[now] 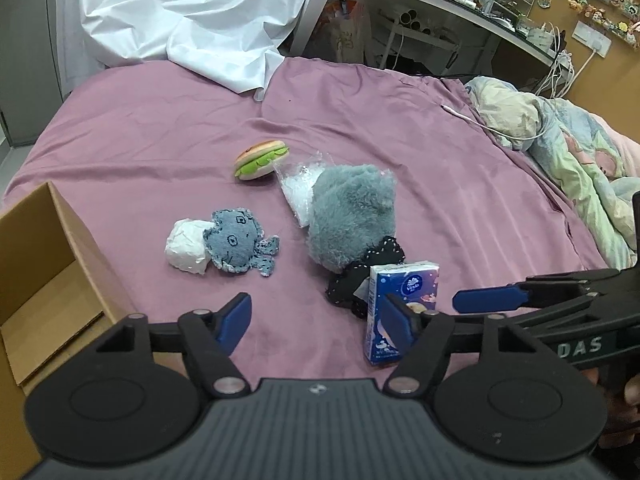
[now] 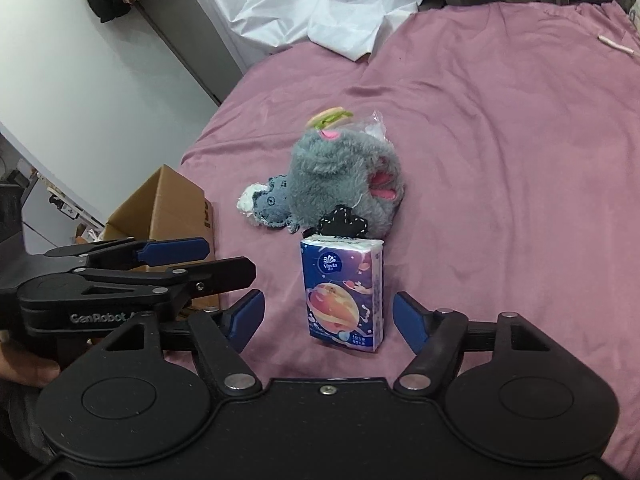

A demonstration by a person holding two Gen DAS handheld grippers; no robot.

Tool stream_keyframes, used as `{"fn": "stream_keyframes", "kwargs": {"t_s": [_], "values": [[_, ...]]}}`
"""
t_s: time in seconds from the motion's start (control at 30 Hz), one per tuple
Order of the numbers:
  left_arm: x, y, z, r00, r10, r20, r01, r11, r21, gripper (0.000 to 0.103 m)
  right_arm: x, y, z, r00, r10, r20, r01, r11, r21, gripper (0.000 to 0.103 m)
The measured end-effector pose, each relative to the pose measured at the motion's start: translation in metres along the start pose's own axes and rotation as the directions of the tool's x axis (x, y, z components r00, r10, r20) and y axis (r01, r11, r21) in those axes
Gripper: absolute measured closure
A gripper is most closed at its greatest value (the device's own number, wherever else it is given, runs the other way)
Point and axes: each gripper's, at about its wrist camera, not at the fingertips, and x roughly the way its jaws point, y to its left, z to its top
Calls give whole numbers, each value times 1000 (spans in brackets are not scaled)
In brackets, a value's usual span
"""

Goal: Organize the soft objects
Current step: 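Close right gripper on the tissue pack while left gripper grasps the black fuzzy item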

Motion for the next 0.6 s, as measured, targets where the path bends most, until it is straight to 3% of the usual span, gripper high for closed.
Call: {"fn": "stream_keyframes", "kwargs": {"t_s": [0.17,0.23,0.3,0.4,0.6], "values": [[6,8,0,1000,17,-8,-18,999,-32,39,14,-7,0,1000,11,-22,-10,1000,23,41],[8,9,0,1000,9,-9,-9,999,-39,39,21,-10,0,999,13,-34,-12,999,38,52],[10,9,0,1000,8,-10,-9,999,-41,39,24,-13,0,998,29,-48,-27,998,48,72],[15,7,2,1000,5,-15,-6,999,-44,39,23,-15,-2,997,61,-55,-59,997,51,82],[27,2,3,1000,-12,-22,11,999,-46,39,9,-23,-1,998,50,-42,-47,996,69,86]]}}
